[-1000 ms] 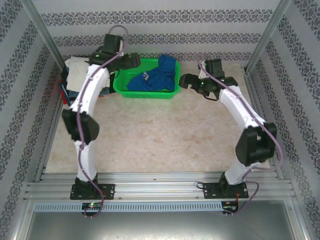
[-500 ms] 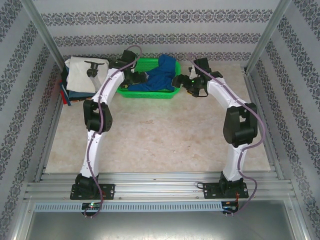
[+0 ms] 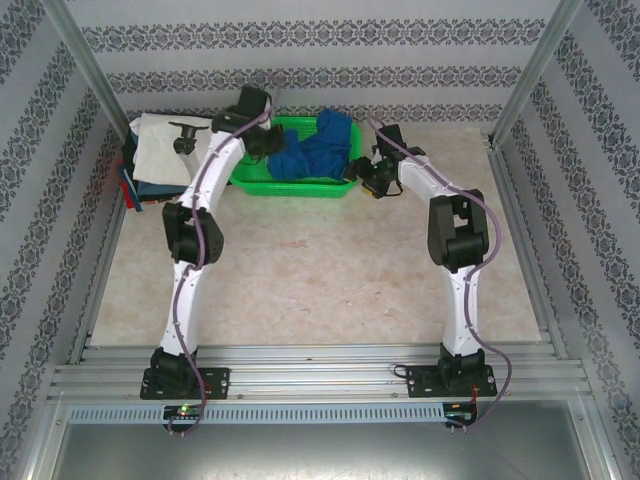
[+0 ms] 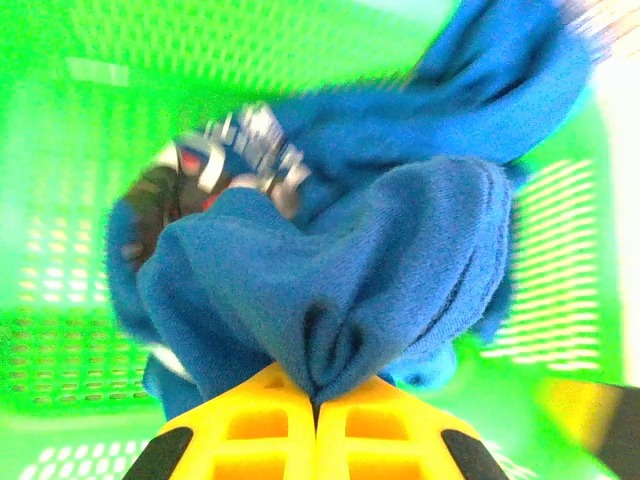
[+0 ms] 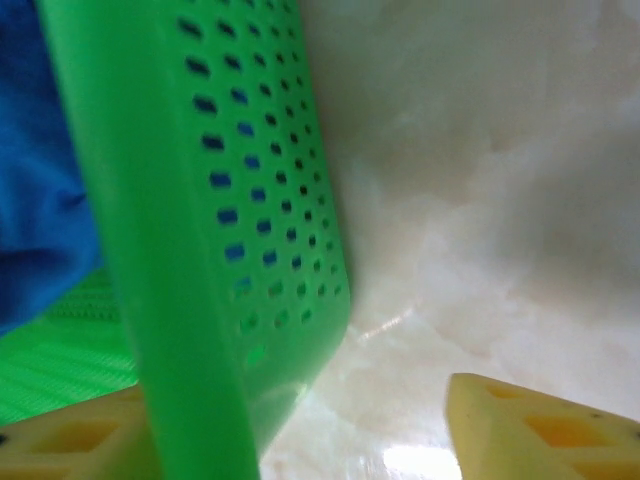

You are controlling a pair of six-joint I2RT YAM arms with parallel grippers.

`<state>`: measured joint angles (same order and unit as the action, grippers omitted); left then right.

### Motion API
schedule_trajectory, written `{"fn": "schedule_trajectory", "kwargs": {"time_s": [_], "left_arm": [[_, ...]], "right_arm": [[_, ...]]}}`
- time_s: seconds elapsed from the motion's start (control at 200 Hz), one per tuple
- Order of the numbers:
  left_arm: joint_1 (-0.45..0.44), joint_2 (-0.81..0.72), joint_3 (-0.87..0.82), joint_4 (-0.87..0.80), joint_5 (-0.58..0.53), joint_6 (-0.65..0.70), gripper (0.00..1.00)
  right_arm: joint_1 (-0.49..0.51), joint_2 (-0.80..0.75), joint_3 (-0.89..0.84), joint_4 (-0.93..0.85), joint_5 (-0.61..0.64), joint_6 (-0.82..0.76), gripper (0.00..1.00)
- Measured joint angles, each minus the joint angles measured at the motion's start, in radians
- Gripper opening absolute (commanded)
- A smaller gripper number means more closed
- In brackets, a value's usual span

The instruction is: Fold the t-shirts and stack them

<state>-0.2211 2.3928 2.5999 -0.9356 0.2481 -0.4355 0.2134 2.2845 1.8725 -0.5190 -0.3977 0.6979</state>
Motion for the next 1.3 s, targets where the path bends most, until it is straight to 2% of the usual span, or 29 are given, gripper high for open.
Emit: {"fn": "schedule_trajectory", "kwargs": {"time_s": [0.055,0.09,0.165,0.19,0.305,0.425,0.575,0.684,0.784,0.869,0.999,1.299], "left_arm": [[0.0,-0.117,0.002,0.011,-0.019,0.0,0.0],[0.002,-0.195,0.008,0.014,-0.024,-0.001,0.0],[0.006,-0.386,0.042,0.033,-0.039,-0.003,0.0],[0.007,-0.448,0.054,0.04,-0.048,-0.003,0.0],[0.018,-0.731,0.112,0.071,-0.115,0.017,0.0],[0.02,-0.937,0.143,0.092,-0.179,0.05,0.0],[0.02,-1.046,0.089,0.098,-0.198,0.069,0.0],[0.014,-1.037,-0.115,0.122,-0.145,0.06,0.0],[-0.026,-0.977,-0.32,0.153,-0.11,0.053,0.0],[-0.066,-0.875,-0.421,0.164,-0.085,0.054,0.0],[-0.108,-0.781,-0.504,0.159,-0.048,0.054,0.0],[-0.182,-0.844,-0.539,0.213,-0.008,0.053,0.0]], "right_arm": [[0.0,0.018,0.021,0.011,0.008,0.022,0.54],[0.0,0.027,0.031,0.024,0.012,0.035,0.45],[0.0,0.033,0.032,0.058,0.018,0.058,0.17],[0.0,0.033,0.033,0.069,0.016,0.067,0.1],[0.0,0.02,0.011,0.098,0.027,0.121,0.0],[-0.012,-0.104,-0.178,0.138,0.077,0.192,0.0],[-0.094,-0.457,-0.564,0.124,0.192,0.34,0.0],[-0.204,-0.708,-0.767,0.089,0.318,0.45,0.0],[-0.289,-0.852,-0.883,0.09,0.441,0.564,0.0],[-0.314,-0.885,-0.929,0.09,0.517,0.636,0.0],[-0.314,-0.832,-0.938,0.109,0.545,0.71,0.0],[-0.331,-0.767,-0.967,0.2,0.592,0.902,0.0]]}}
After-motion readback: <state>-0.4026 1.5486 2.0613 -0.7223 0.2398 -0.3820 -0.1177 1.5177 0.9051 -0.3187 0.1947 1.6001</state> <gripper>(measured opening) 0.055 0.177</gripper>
